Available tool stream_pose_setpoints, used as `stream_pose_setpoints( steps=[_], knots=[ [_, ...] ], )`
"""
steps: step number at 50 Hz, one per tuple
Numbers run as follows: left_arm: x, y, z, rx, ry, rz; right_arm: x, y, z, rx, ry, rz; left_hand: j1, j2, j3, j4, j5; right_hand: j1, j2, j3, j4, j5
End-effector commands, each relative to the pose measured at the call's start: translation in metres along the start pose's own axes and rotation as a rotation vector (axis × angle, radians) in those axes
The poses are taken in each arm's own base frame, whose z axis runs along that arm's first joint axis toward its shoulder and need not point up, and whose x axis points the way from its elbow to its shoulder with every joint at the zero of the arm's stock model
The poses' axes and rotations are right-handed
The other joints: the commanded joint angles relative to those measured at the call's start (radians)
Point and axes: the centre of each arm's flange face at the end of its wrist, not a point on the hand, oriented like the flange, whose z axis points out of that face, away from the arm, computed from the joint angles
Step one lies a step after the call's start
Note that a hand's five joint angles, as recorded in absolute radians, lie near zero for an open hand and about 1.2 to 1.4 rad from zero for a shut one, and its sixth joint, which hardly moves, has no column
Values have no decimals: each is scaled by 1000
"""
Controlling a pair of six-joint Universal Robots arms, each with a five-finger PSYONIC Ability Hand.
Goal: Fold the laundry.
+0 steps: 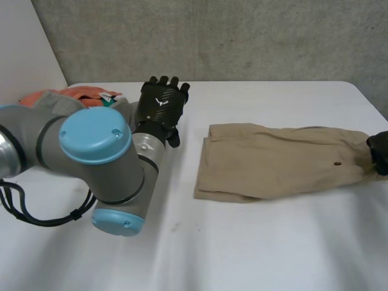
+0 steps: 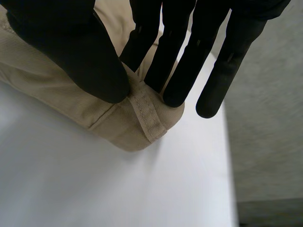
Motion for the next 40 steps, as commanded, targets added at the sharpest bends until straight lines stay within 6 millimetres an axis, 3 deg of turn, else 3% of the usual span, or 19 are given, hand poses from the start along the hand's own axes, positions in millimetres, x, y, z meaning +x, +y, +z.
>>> stream_pose_setpoints(
  steps=[1,2,6,7,9,10,13,14,15,19,20,21,23,24,28,29,34,37,40],
  knots=[
    [-7,-12,-11,15,-6,-35,9,-17,-5,74,58,-169,-24,-30,-35,-29,-49,302,243,211,201,246],
    [-8,-13,-12,15,-6,-39,9,-21,-5,95,69,-177,-24,-30,-35,-29,-49,302,243,211,201,246],
    [-11,-15,-20,10,-6,-58,-31,-66,-26,311,25,-252,-24,-30,-35,-29,-49,302,243,211,201,246],
    [-12,-15,-20,10,-7,-61,-61,-85,-42,427,-33,-288,-24,-30,-35,-29,-49,302,243,211,201,246],
    [-15,-15,-21,9,-14,-64,-96,-97,-59,543,-115,-326,-24,-30,-35,-29,-49,302,243,211,201,246],
    [-15,-16,-21,10,-16,-64,-126,-105,-78,649,-201,-368,-24,-30,-35,-29,-49,302,243,211,201,246],
    [-16,-15,-21,7,-18,-64,-167,-102,-101,771,-328,-440,-24,-30,-35,-29,-49,302,243,211,201,246],
    [-17,-14,-21,5,-19,-65,-193,-92,-110,822,-412,-491,-24,-30,-35,-29,-49,302,243,211,201,246],
    [-17,-14,-21,5,-19,-63,-206,-87,-114,835,-451,-517,-24,-30,-35,-29,-49,302,243,211,201,246],
    [-18,-16,-19,16,-24,-67,-238,-65,-119,843,-545,-596,-24,-30,-35,-29,-49,302,243,211,201,246],
    [-18,-16,-18,18,-25,-67,-238,-64,-118,839,-544,-599,-24,-30,-35,-29,-49,302,243,211,201,246],
    [-19,-17,-17,22,-28,-67,-237,-66,-119,837,-541,-590,-24,-30,-35,-29,-49,-170,-230,-262,-272,-226],
    [-21,-22,-13,41,-34,-71,-234,-69,-120,830,-534,-567,-24,-30,-35,-29,-49,-836,-895,-927,-937,-892],
    [-20,-24,-12,49,-34,-73,-231,-70,-119,818,-526,-548,-24,-30,-35,-29,-49,-920,-979,-1011,-1021,-975],
    [-20,-31,0,83,-42,-81,-193,-90,-117,738,-493,-300,-24,-30,-35,-29,-49,-920,-979,-1011,-1021,-975],
    [-19,-31,2,88,-42,-82,-175,-100,-121,710,-513,-145,-24,-30,-35,-29,-49,-920,-979,-1011,-1021,-975],
    [-5,-30,21,117,-16,-88,-135,-120,-125,646,-586,247,-24,-30,-35,-29,-49,-920,-979,-1011,-1021,-975],
    [10,-29,28,134,52,-87,-103,-114,-103,546,-528,342,-24,-30,-35,-29,-49,-920,-979,-1011,-1021,-975],
    [37,-25,28,129,182,-92,-84,-106,-86,469,-485,365,-24,-30,-35,-29,-49,-920,-979,-1011,-1021,-975]
  ],
)
